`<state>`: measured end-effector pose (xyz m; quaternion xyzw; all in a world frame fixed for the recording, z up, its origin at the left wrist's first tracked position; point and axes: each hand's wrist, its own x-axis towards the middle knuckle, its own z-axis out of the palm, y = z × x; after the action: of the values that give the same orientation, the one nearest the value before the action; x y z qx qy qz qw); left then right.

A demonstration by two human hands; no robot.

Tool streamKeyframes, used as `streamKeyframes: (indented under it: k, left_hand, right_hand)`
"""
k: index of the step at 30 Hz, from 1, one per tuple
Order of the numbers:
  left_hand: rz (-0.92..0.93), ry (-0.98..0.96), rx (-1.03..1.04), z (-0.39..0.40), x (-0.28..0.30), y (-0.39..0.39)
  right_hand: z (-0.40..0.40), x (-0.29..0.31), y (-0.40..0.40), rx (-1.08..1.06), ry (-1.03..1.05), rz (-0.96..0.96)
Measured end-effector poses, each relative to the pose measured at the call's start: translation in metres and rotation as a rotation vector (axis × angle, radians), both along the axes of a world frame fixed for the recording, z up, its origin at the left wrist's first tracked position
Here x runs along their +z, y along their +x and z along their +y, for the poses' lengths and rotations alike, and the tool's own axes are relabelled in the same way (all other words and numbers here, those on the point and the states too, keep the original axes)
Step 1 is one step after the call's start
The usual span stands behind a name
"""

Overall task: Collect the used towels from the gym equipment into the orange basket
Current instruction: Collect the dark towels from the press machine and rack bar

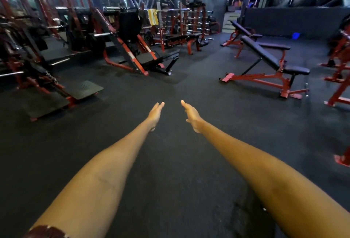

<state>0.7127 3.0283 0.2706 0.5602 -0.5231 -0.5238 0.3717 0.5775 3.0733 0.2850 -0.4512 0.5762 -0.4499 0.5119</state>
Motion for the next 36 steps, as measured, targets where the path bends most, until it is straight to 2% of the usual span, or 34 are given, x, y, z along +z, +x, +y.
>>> streamKeyframes:
  k: [5, 12, 24, 31, 36]
  left_hand:
    - [-0.006, 0.043, -0.085, -0.099, -0.013, -0.046]
    - [-0.019, 0.008, -0.08, -0.24, -0.04, -0.105]
    - [-0.011, 0.039, -0.05, -0.497, -0.024, -0.215]
    - [0.112, 0.054, 0.019, -0.688, -0.055, -0.266]
    - [0.143, 0.051, -0.001, -0.826, -0.046, -0.294]
  right_hand:
    - [-0.1, -0.007, -0.031, -0.025, -0.02, 0.004]
    - [-0.247, -0.031, -0.092, -0.037, 0.0, 0.01]
    - [-0.516, -0.031, -0.204, -0.021, 0.046, -0.011]
    - [-0.7, -0.049, -0.261, -0.075, 0.108, -0.044]
    - [-0.825, -0.046, -0.301, -0.088, 0.124, -0.04]
